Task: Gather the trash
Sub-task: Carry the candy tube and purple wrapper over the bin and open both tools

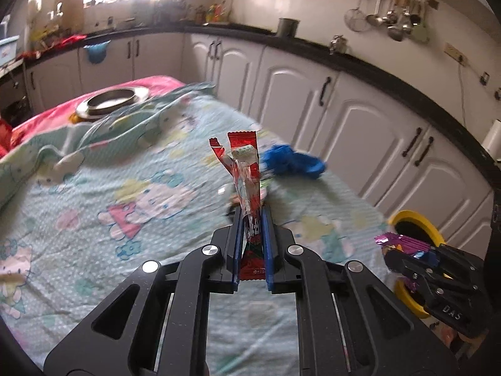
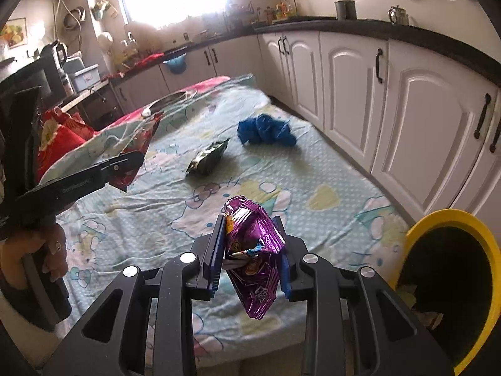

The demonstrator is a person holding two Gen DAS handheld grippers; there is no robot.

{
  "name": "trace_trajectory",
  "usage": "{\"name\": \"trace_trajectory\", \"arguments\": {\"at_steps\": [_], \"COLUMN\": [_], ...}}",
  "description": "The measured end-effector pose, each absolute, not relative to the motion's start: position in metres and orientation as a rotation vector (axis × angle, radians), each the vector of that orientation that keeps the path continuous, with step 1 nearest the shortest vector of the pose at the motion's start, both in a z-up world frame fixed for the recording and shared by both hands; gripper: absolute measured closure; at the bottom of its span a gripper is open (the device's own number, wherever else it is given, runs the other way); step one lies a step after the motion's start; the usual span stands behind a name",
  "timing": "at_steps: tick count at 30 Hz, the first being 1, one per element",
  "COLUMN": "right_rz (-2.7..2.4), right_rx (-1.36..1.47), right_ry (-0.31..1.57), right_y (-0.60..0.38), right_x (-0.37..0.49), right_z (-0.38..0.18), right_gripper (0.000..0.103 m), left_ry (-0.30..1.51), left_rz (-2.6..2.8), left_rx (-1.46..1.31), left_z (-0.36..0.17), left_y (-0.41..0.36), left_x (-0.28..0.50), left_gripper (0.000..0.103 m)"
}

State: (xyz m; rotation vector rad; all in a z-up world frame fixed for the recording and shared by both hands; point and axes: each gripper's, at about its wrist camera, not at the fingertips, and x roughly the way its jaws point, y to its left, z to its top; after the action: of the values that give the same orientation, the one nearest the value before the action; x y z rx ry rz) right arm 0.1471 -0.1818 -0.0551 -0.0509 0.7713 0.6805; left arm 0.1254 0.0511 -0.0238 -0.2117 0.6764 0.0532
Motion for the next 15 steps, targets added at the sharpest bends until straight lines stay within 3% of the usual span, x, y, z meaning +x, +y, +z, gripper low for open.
{"name": "trace_trajectory", "arguments": {"at_steps": [15], "right_rz": [0.594], "right_rx": [0.023], "right_ry": [0.677], "right_y": [-0.256], "right_x": [0.136], "right_z": [-0.018], "right_gripper": [0.075], "left_ry": [0.644], "left_rz": [-0.083], "left_rx": [-0.131], "left_z": [-0.003], "left_y": [-0.021], "left_x": [0.122], "left_gripper": [0.096]}}
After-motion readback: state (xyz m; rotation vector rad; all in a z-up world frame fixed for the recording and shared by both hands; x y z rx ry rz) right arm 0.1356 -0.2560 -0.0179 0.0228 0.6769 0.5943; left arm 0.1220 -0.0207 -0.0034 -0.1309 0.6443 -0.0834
